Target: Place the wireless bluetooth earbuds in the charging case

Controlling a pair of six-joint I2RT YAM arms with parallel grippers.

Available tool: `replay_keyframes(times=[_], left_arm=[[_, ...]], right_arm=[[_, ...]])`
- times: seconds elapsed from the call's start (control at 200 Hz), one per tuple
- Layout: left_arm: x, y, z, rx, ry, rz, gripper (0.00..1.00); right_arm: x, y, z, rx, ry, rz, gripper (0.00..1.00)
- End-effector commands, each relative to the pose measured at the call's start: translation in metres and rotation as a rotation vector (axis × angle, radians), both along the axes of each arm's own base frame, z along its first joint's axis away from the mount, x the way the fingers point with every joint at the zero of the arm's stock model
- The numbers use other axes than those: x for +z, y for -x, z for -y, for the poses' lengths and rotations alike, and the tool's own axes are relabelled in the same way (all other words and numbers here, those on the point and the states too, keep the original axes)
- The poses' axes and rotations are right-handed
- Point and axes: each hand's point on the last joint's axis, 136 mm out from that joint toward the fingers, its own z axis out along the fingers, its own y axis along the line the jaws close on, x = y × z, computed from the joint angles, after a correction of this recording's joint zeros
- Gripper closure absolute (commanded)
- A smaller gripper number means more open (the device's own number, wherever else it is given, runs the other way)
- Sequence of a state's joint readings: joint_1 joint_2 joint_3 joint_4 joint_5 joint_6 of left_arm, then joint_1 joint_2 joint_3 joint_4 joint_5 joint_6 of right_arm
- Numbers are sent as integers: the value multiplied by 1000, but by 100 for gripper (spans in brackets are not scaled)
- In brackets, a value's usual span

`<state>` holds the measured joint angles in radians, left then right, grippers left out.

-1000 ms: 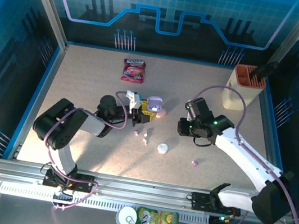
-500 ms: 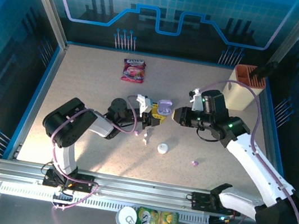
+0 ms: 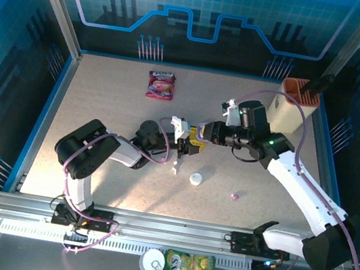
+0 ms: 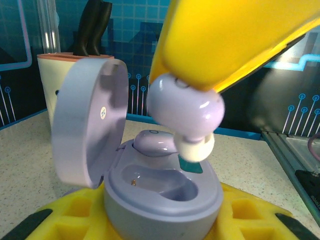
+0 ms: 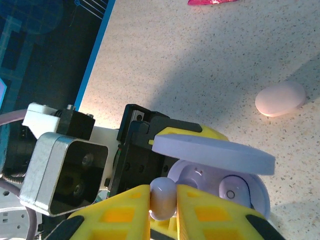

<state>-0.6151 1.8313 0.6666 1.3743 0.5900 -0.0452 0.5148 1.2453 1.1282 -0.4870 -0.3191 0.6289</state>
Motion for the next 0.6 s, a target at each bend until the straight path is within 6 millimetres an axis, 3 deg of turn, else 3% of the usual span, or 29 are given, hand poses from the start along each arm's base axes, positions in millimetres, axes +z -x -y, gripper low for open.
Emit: replay_keyframes(times=[0.0,0.595], left_arm=[[10,-2,5,7,19,53,66],[22,-4,7,11,48,48,66]], right_arm=[[16,-8,-4,7,-41,32,82],[-18,-11,3,-22,-18,-34,82]])
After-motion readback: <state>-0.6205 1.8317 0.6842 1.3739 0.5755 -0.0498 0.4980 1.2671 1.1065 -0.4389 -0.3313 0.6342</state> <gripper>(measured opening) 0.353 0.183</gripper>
